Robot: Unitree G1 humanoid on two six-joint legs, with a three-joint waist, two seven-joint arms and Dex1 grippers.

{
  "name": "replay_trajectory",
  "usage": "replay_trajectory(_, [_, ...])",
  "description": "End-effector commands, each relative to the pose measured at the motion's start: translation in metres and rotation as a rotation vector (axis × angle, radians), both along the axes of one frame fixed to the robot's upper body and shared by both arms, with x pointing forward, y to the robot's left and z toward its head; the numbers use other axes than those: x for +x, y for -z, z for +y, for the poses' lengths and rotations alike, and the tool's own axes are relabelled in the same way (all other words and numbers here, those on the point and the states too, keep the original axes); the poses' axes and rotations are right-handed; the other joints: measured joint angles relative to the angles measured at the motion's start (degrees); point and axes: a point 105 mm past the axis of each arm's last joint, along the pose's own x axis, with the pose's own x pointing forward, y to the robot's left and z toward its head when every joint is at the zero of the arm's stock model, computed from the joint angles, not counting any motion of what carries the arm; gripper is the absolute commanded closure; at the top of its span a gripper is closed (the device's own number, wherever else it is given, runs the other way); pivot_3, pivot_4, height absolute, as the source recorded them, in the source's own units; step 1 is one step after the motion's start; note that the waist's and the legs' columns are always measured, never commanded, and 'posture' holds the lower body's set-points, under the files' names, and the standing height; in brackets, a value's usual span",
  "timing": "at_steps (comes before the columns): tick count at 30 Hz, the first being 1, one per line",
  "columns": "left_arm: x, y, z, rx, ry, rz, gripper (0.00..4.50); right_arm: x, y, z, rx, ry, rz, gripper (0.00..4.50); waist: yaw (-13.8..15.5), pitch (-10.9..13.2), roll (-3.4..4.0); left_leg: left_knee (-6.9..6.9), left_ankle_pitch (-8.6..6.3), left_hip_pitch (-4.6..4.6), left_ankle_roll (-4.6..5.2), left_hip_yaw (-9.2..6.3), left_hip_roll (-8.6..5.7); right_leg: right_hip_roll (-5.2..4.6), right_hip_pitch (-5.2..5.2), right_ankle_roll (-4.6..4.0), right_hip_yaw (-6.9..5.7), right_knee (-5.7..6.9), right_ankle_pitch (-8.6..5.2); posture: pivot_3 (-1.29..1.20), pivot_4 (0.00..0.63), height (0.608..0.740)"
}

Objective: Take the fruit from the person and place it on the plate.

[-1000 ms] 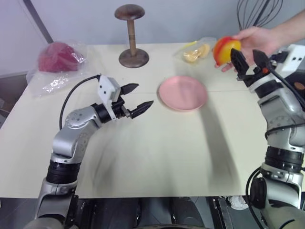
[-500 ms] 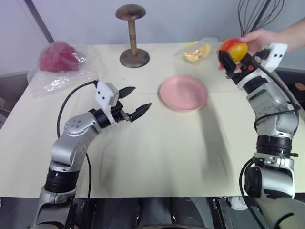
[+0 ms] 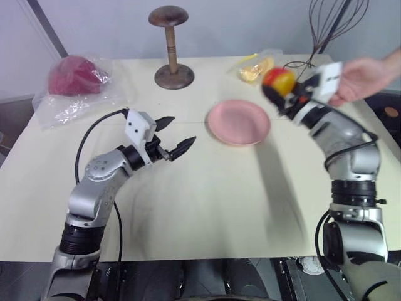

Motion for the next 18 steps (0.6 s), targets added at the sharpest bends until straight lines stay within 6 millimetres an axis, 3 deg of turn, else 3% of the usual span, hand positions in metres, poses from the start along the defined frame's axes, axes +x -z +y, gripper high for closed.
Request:
replay_trajectory(1, [-0.001, 0.004, 0.011, 0.028, -0.046, -0.02, 0.0, 0.008, 0.004, 0.003, 0.0, 0.014, 0.003, 1.27, 0.1, 0.0, 0.0, 0.01, 0.0, -0.04, 0.0, 0.0, -0.01, -0.01, -0.04, 0.0, 0.0, 0.01, 0.0, 0.0, 0.15, 0.74])
replay_trajectory(8, [-0.006, 0.011, 0.02, 0.036, -0.083, -0.01, 0.0, 0.023, 0.021, 0.014, -0.015, 0.019, 0.021, 1.27, 0.3, 0.0, 0.0, 0.04, 0.01, -0.08, -0.01, -0.02, -0.06, -0.06, -0.06, 0.0, -0.02, 0.0, 0.0, 0.0, 0.15, 0.74])
replay_trajectory(10, [-0.006, 0.012, 0.022, 0.032, -0.101, -0.012, 0.0, 0.026, 0.024, 0.013, -0.019, 0.038, 0.019, 0.24, 0.1, 0.0, 0.0, 0.03, 0.01, -0.08, -0.02, -0.02, -0.05, -0.06, -0.07, 0.0, -0.02, 0.0, 0.0, 0.0, 0.15, 0.74])
replay_trajectory(11, [-0.006, 0.011, 0.023, 0.029, -0.109, -0.013, 0.0, 0.027, 0.024, 0.013, -0.016, 0.037, 0.016, 0.02, 0.1, 0.0, 0.0, 0.03, 0.01, -0.08, -0.02, -0.02, -0.05, -0.05, -0.07, 0.0, -0.02, 0.0, 0.0, 0.0, 0.15, 0.74])
replay_trajectory(18, [-0.007, 0.012, 0.023, 0.019, -0.13, -0.017, 0.0, 0.029, 0.017, 0.01, -0.034, 0.048, -0.03, 0.02, 0.1, 0.0, 0.0, 0.02, 0.01, -0.08, -0.02, -0.02, -0.05, -0.06, -0.08, 0.0, -0.01, 0.01, 0.0, 0.0, 0.15, 0.74])
